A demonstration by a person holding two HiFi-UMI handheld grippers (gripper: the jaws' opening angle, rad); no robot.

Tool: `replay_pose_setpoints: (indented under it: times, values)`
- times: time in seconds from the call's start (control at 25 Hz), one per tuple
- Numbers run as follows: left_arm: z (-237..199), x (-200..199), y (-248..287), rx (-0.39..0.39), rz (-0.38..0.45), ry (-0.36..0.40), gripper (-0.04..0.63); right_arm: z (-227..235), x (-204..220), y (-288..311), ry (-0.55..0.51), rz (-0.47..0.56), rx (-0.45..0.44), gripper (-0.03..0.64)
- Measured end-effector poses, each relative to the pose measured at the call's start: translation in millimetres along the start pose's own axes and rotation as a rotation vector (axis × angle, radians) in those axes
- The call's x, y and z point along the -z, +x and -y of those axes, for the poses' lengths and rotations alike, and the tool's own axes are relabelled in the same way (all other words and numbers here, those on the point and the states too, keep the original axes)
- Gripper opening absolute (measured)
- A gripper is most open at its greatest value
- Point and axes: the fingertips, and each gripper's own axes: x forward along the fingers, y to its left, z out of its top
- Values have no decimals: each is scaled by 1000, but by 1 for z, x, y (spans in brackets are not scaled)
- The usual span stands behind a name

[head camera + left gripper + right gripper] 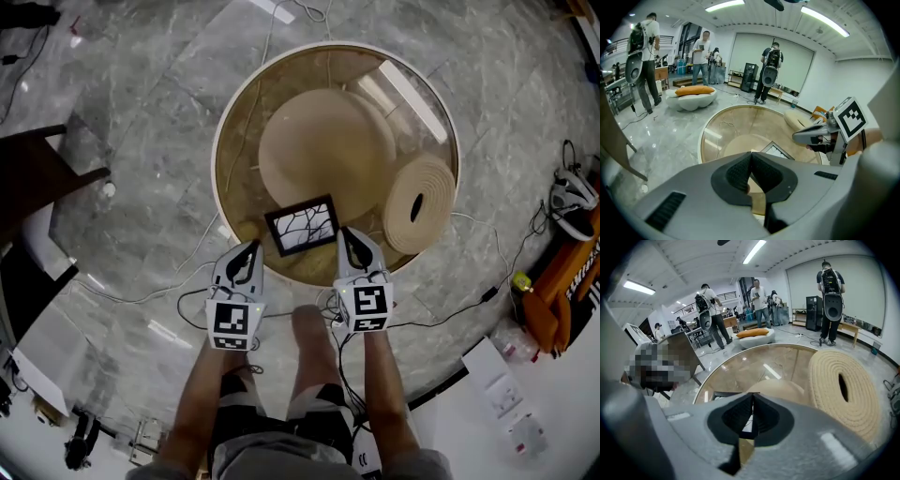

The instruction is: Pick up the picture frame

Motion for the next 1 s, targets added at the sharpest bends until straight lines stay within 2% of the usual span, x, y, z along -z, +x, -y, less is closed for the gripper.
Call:
replay_pose_setpoints:
  times: [0.16, 0.2, 0.28, 0.4, 0.44, 0.76, 0.88, 1.0]
  values:
    - [-5, 11, 8, -5, -9, -15, 18, 0, 17, 15, 8, -53, -28, 14]
    - [-5, 13, 10, -10, -10, -17, 17, 0, 22, 19, 16, -69, -38, 83]
    - [-8, 17, 12, -18, -12, -21, 17, 1, 31, 27, 38, -93, -50, 126]
    - [-13, 23, 18, -27, -16, -31, 17, 4, 42, 38, 55, -115, -53, 228]
    - [-14, 25, 20, -29, -18, -34, 17, 5, 44, 41, 57, -120, -54, 241]
    - [-17, 39, 23, -36, -38, -52, 17, 6, 59, 54, 54, -165, -85, 232]
    - [-19, 43, 21, -43, -43, -58, 17, 6, 65, 55, 56, -185, -89, 140]
    - [-21, 45, 19, -46, -45, -65, 17, 5, 67, 55, 52, -190, -80, 100]
